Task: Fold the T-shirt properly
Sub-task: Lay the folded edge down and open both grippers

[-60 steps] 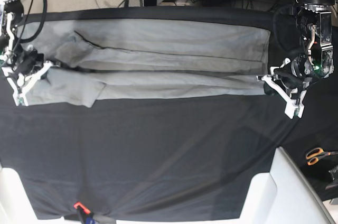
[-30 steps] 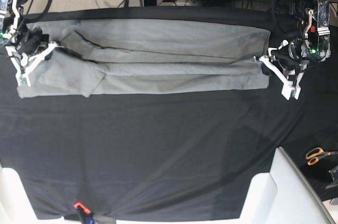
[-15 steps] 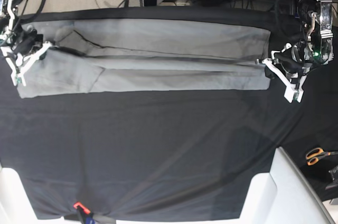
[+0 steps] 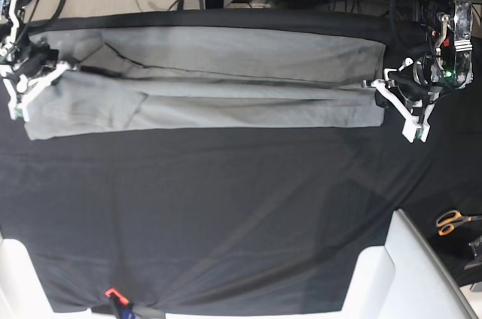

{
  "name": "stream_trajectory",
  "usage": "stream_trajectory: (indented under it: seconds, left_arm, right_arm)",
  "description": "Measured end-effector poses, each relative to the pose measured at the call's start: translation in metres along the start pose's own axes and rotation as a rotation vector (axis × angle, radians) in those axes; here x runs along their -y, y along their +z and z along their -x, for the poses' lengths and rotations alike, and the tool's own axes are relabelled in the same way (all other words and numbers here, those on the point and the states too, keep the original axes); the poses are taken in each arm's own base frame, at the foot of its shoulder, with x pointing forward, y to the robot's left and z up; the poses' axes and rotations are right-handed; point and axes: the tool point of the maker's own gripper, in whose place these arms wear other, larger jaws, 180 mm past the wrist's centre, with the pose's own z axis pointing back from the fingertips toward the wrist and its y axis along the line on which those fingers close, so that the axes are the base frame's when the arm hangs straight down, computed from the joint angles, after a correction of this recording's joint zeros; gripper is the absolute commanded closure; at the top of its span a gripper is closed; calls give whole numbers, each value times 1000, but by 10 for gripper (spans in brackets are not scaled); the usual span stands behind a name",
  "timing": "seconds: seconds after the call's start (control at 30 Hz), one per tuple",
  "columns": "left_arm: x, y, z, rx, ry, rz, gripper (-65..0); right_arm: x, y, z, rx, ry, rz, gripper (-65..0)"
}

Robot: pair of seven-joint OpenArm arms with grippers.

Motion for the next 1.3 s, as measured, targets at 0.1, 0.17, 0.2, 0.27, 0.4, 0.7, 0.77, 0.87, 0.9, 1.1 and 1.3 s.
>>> stream_trajectory:
  seconds: [0.1,0.17,0.2,0.27,0.4,0.7,0.77,0.87,0.9,1.1,1.3]
  left_arm:
    - [0,0,3,-6,1,1,0]
    - [0,0,3,-5,2,-1,0]
    - [0,0,3,-5,2,-1,0]
    - [-1,1,2,-3,5,-4,0]
    - [-2,2,1,1,1,-8,-262]
    - [-18,57,-51,209,16,-73,-535]
    - [-29,71,-52,212,59,-103,-532]
    - [-51,84,-45,229,161,-136,-530]
    - [-57,84,-39,226,159,-135,-530]
    - [-55,53,27,115,47,52,-527]
    - [-66,23,69,75,244,79,-527]
  right_arm:
    - [9,1,0,1,-53,41,-207]
    - [11,1,3,-3,-57,49,-275]
    - [10,1,5,-6,-59,46,-300]
    - [8,0,9,-13,-63,44,-321]
    - [-2,-2,12,-12,-82,21,-324]
    - [16,6,-5,93,-144,64,-326]
    - [15,8,-9,106,-144,62,-323]
    - [15,13,-16,129,-131,65,-323]
    - [16,14,-16,135,-126,69,-323]
    - [16,17,-9,195,-127,70,-323]
    - [12,17,-3,206,-131,68,-323]
